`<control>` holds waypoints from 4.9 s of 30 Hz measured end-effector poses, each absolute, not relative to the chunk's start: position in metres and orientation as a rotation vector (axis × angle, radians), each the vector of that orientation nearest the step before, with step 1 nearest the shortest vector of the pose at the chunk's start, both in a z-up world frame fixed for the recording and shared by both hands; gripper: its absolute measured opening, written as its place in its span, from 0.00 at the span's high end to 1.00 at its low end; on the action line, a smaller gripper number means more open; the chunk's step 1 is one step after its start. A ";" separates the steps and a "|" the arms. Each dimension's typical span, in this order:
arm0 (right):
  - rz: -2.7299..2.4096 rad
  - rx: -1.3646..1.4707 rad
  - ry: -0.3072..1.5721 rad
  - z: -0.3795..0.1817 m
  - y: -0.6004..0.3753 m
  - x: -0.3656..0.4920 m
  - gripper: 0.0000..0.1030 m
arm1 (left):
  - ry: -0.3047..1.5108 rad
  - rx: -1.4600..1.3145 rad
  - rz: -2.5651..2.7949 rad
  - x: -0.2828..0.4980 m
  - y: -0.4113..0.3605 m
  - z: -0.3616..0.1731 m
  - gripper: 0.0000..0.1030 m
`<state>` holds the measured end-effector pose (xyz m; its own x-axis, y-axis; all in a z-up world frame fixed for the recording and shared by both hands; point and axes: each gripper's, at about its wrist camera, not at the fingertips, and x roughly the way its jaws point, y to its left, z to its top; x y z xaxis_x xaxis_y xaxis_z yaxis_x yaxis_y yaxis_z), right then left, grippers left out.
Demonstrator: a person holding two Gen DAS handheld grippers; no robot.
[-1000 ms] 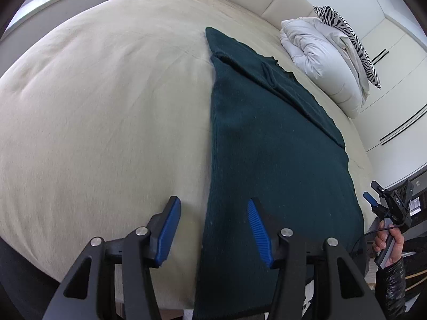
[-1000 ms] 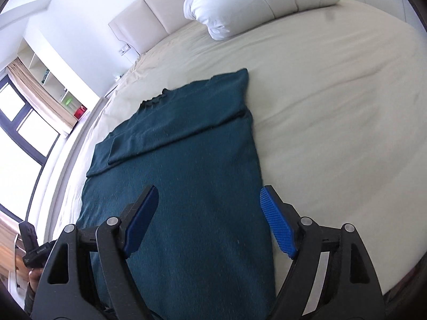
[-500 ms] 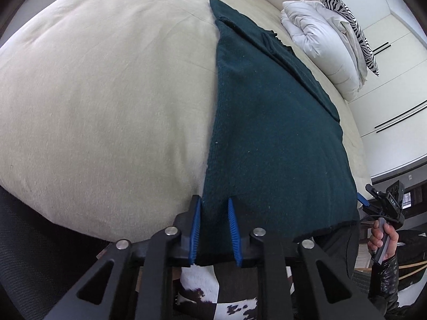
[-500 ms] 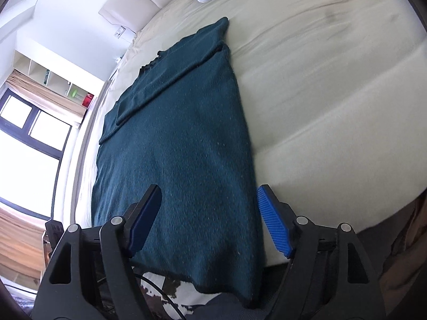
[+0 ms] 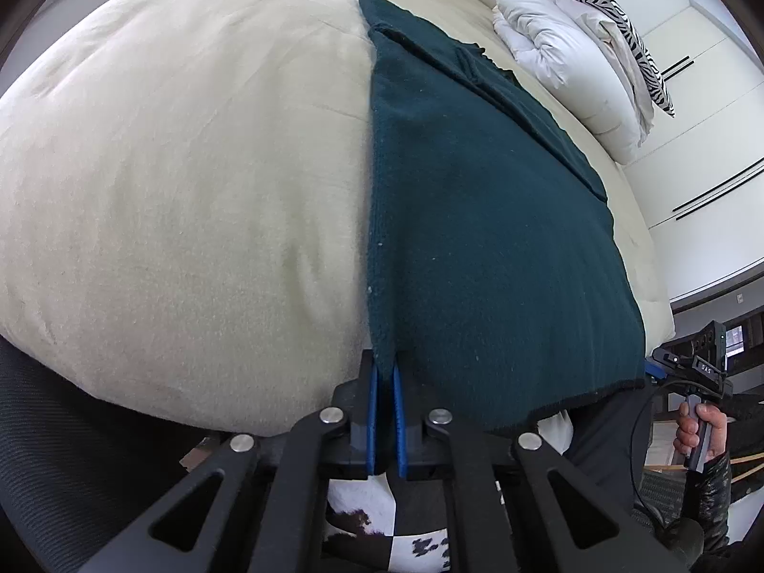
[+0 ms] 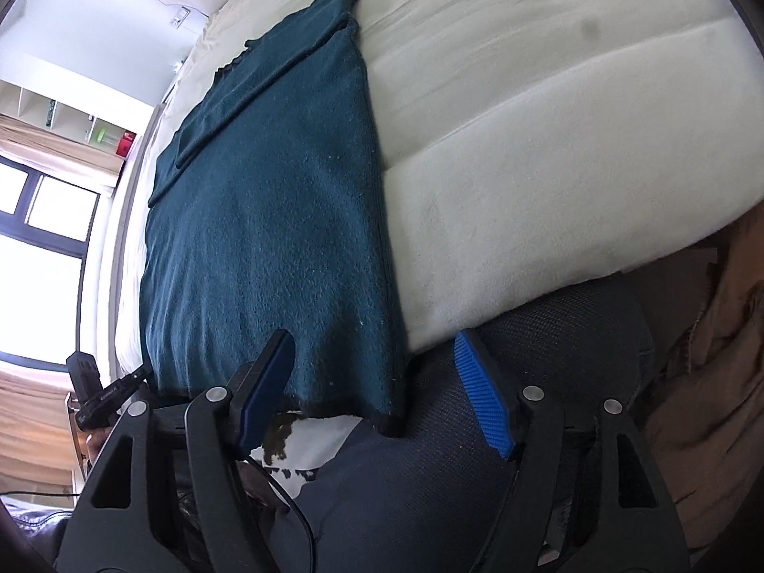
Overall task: Fold small clothes
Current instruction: 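Grasp the sweater hem with both tools and fold it toward the collar, then open both tools and press the folded sweater flat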
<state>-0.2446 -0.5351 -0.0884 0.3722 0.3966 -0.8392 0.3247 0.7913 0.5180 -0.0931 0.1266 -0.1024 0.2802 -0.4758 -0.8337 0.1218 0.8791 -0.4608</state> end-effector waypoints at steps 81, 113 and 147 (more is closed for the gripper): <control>-0.101 0.925 0.825 -0.092 -0.612 0.173 0.80 | 0.984 -0.938 -0.291 0.281 0.123 -0.097 0.51; -0.156 0.402 0.859 -0.078 -0.545 0.061 0.40 | 0.965 -0.381 -0.248 0.184 0.074 -0.090 0.87; -0.168 0.322 0.954 -0.087 -0.534 0.036 0.83 | 0.961 -0.412 -0.224 0.170 0.084 -0.098 0.91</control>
<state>0.0357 -0.5343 -0.0870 0.5704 0.0006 -0.8214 0.2811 0.9395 0.1959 0.1697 0.0836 -0.0982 0.5576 -0.3633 -0.7464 0.0033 0.9001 -0.4356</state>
